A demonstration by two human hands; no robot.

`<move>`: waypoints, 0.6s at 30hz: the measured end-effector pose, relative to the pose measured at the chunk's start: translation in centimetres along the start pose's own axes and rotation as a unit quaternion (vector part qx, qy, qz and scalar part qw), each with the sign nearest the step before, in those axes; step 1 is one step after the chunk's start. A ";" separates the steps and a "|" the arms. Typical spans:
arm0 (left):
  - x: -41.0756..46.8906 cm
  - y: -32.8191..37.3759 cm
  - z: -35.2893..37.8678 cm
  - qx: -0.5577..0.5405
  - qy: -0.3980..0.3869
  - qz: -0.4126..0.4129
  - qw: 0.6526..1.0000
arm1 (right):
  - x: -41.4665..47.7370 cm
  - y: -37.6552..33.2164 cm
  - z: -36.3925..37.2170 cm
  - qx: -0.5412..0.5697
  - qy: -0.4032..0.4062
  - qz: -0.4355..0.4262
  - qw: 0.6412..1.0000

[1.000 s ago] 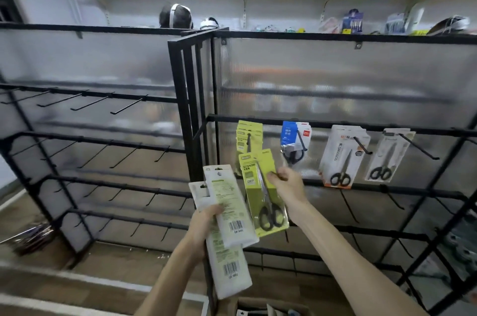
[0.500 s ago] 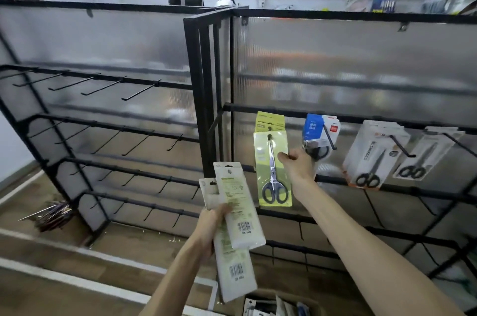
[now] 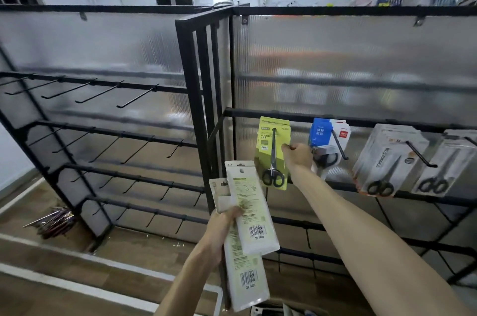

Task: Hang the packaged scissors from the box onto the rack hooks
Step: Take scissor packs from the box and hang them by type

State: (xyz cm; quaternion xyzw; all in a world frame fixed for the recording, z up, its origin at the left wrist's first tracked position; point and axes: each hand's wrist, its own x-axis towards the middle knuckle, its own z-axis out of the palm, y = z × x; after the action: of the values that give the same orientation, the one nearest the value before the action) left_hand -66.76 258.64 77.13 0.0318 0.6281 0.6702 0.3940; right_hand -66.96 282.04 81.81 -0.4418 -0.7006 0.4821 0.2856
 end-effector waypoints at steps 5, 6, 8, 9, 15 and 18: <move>-0.6 0.4 0.4 0.003 -0.017 0.015 1.000 | -0.9 0.5 -0.4 -0.034 -0.002 -0.005 0.999; -0.6 0.4 0.5 0.000 -0.020 0.017 1.000 | -1.8 0.9 -0.7 -0.021 -0.012 -0.007 1.000; -0.7 0.6 0.8 -0.008 -0.029 0.021 0.999 | -4.3 1.8 -1.6 0.009 -0.067 -0.005 0.998; -0.7 0.7 1.0 -0.010 -0.037 0.023 0.999 | -5.8 2.0 -2.2 0.020 -0.109 0.009 0.994; -2.3 0.9 3.3 -0.013 -0.096 0.008 0.995 | -10.7 3.5 -5.3 0.046 -0.256 0.067 0.963; -3.5 0.6 4.1 -0.012 -0.128 0.010 0.992 | -11.0 4.0 -6.5 0.100 -0.203 0.111 0.968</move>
State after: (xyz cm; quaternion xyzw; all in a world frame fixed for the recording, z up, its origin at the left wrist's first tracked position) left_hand -62.49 260.06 80.06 0.1192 0.5643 0.6719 0.4646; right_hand -55.29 275.58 80.79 -0.3786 -0.6392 0.6577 0.1245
